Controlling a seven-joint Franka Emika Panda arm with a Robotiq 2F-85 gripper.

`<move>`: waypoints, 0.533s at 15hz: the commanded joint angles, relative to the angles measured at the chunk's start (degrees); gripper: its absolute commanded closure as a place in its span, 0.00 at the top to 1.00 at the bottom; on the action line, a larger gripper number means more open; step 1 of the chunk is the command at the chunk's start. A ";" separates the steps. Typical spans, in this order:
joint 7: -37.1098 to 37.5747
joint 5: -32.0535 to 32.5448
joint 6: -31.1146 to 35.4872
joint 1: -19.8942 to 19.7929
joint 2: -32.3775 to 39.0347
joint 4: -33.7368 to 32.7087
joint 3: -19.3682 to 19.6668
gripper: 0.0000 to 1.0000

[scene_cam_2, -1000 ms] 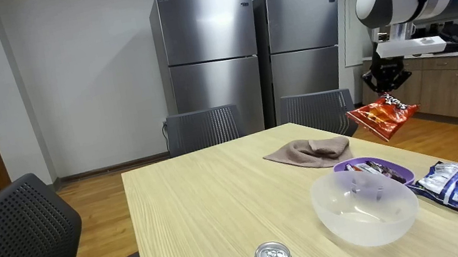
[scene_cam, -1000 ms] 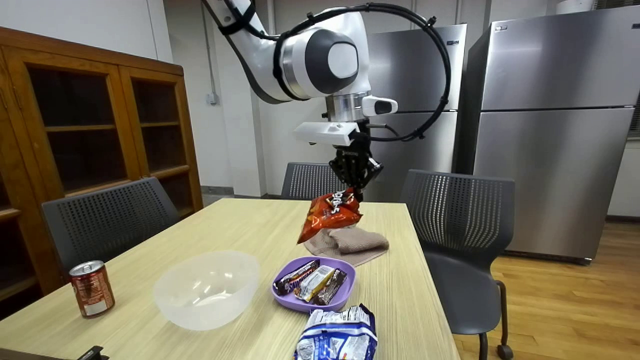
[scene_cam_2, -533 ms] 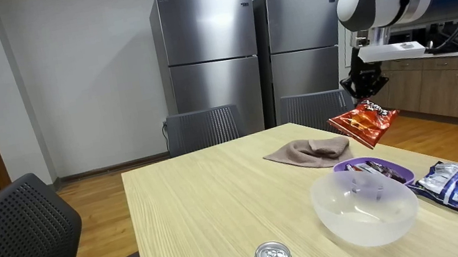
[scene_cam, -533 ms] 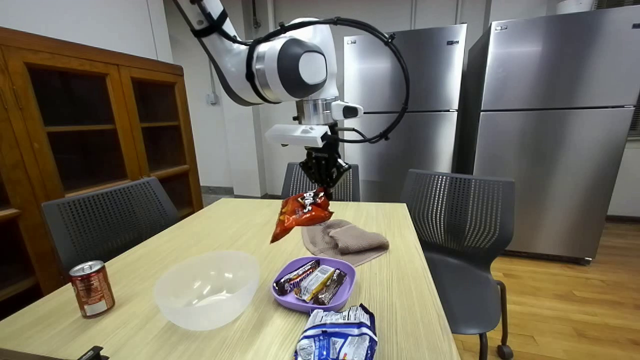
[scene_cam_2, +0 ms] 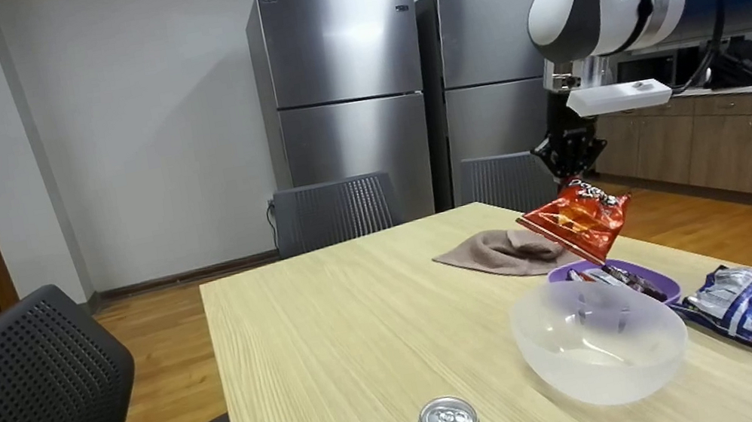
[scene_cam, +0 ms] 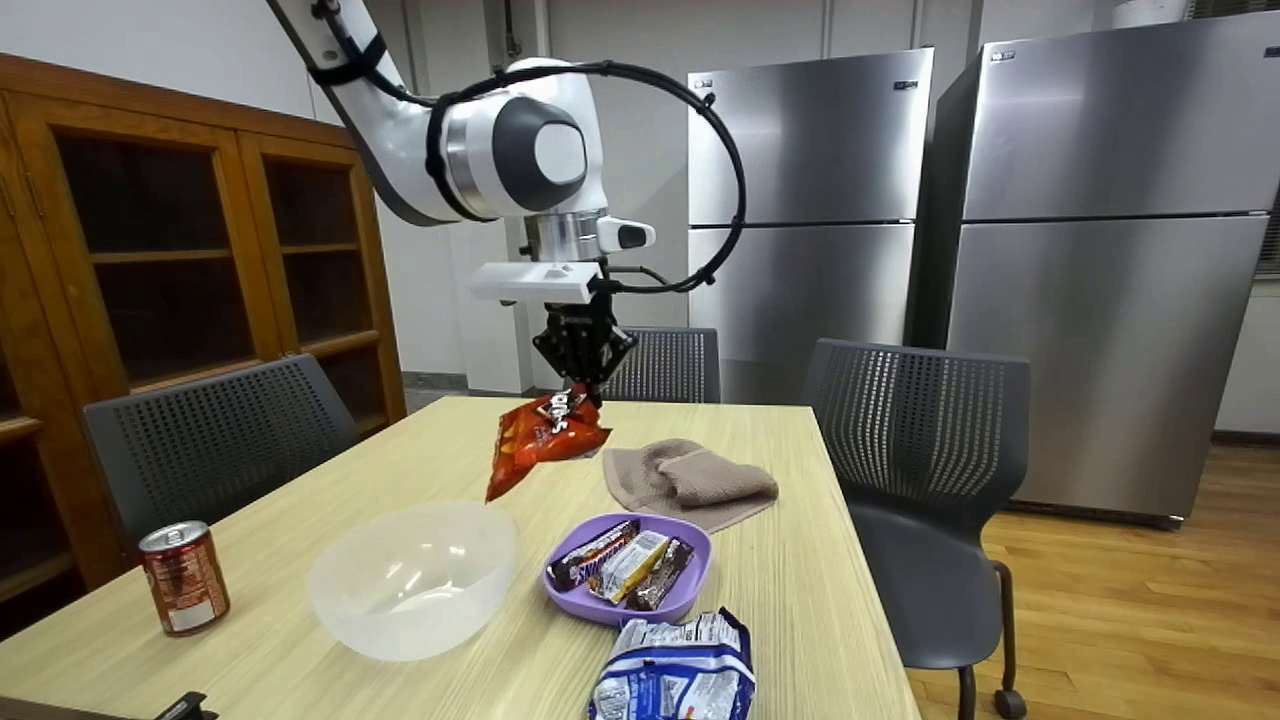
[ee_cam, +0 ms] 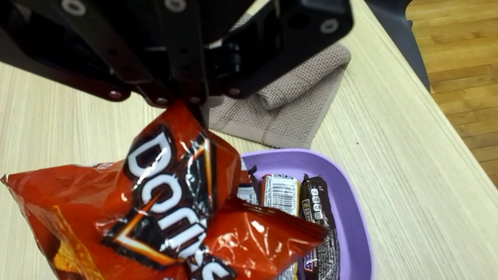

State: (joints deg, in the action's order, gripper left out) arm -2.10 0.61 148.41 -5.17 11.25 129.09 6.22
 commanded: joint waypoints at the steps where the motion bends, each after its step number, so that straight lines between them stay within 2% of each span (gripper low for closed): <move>1: -2.77 1.53 1.73 1.05 -2.61 4.32 -1.78 0.00; 8: -8.79 2.15 4.98 2.30 -2.36 9.62 -4.32 0.00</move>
State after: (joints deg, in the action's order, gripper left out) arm -8.28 1.48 151.76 -2.81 10.69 135.52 2.71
